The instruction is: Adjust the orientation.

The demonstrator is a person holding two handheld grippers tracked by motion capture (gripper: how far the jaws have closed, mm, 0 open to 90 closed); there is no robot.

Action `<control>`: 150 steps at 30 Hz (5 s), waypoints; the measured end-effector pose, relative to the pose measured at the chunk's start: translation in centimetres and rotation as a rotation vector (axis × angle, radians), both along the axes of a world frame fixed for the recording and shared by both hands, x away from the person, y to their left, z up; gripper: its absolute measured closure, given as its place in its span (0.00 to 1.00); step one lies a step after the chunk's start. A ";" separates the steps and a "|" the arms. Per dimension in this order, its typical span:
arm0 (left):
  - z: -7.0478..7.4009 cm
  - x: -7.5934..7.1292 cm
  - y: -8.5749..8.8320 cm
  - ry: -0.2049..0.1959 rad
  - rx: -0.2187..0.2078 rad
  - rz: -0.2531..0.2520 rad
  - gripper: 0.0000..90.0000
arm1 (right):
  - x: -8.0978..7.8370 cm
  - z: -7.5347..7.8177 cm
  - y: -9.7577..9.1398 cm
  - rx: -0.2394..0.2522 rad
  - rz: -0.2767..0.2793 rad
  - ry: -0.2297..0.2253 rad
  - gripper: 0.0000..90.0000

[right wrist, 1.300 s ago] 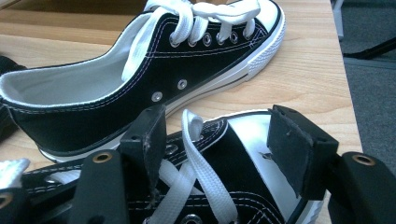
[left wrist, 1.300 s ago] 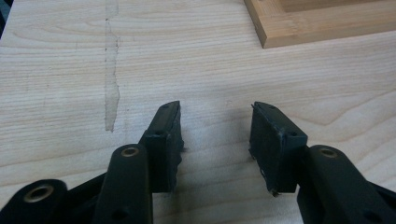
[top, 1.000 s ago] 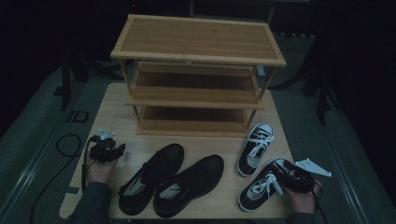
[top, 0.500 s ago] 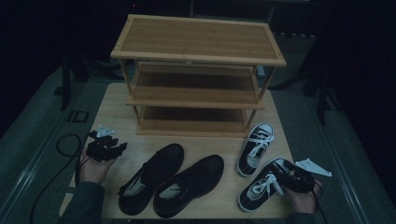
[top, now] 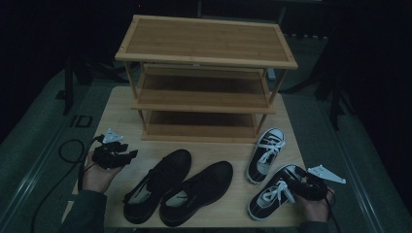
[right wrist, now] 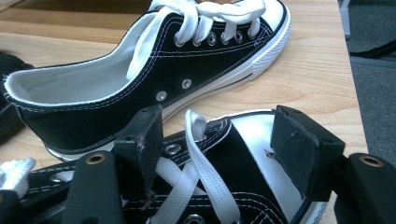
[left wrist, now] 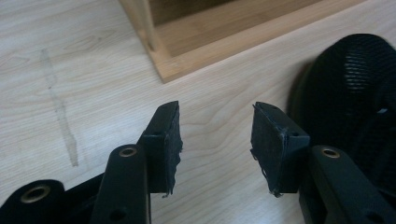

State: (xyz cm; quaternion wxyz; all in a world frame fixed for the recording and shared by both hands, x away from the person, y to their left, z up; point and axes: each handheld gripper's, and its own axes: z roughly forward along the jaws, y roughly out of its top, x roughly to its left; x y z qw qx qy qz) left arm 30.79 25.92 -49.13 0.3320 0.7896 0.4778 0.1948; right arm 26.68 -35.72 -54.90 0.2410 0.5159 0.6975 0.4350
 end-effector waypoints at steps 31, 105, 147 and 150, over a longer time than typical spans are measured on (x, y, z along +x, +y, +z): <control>3.5 -1.9 -1.5 0.021 0.000 -0.194 0.60 | 0.0 0.1 0.0 -0.005 0.006 0.006 0.37; 1.3 -4.4 -6.3 0.165 0.202 -0.340 0.96 | -0.1 0.1 0.0 -0.020 0.020 -0.003 0.37; 1.2 3.1 -2.7 0.126 0.147 -0.229 0.96 | 0.0 0.0 -0.1 -0.010 0.021 -0.003 0.37; 1.4 2.9 -2.5 0.139 0.122 -0.224 0.82 | 0.0 0.0 -0.1 -0.011 0.021 -0.003 0.37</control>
